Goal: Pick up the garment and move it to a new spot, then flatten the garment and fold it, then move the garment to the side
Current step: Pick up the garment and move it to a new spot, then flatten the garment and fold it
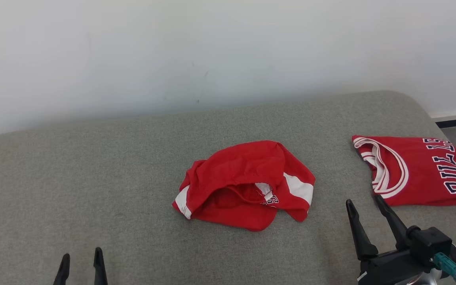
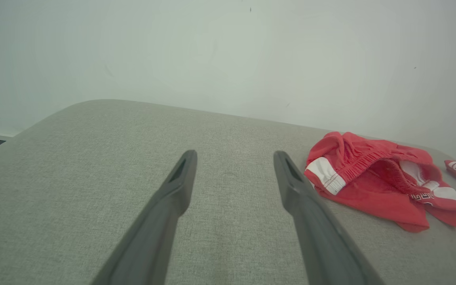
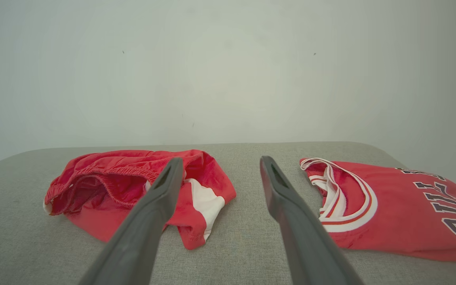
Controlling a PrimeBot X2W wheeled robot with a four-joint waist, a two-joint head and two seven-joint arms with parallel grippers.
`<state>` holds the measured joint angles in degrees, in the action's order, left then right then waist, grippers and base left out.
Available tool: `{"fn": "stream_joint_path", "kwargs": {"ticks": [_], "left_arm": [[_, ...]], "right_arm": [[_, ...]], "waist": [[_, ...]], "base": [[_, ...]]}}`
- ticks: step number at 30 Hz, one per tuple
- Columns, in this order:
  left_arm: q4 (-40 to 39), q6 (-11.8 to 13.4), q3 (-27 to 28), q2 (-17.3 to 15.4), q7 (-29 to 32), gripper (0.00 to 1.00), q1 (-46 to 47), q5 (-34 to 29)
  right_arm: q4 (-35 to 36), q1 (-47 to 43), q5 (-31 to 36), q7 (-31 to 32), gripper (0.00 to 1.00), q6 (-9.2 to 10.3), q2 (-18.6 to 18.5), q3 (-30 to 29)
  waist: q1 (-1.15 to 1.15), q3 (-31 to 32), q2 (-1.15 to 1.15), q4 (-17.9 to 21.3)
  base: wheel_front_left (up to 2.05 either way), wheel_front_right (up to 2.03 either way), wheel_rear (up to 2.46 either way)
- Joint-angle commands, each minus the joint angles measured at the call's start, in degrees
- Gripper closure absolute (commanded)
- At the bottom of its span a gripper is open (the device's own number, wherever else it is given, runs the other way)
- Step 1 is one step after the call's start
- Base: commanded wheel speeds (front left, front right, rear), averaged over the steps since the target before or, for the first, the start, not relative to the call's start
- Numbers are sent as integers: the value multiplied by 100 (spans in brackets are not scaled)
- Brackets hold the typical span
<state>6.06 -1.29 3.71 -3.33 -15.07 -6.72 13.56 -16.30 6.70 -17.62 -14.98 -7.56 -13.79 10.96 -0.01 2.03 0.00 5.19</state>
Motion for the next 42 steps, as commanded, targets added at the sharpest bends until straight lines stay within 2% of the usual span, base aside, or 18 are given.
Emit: {"fn": "stream_joint_path", "kwargs": {"ticks": [1, 28, 33, 35, 38, 42], "left_arm": [[-26, -2, 33, 20, -7, 0, -83, -55], [12, 46, -165, 46, -8, 0, -4, -10], [403, -116, -603, 47, 112, 0, 354, 636], [555, -196, -841, 40, 307, 0, 622, 786], [820, -312, -1370, 41, 770, 0, 1206, 1402], [1214, -306, -1865, 40, 1208, 0, 1803, 1826]], "right_arm": [[-13, -90, 28, -25, 0, 14, 28, -22], [0, -36, -78, -26, 0, 14, 50, 88], [0, -32, -66, -26, 0, 14, 77, 92], [10, -19, -58, -25, 0, 14, 85, 101], [27, 20, -66, -26, 0, 14, 90, 171], [44, 120, -76, -25, 0, 14, 104, 265]], "waist": [[1, 14, 0, -14], [1, -18, 0, -31], [1, -54, 0, 3], [1, -82, 0, 39], [1, -163, 0, 183], [1, -304, 0, 432]], "base": [[0, 0, 0], [0, 0, 0], [0, 0, 0], [0, 0, 0], [0, 0, 0], [0, 0, 0]]}}
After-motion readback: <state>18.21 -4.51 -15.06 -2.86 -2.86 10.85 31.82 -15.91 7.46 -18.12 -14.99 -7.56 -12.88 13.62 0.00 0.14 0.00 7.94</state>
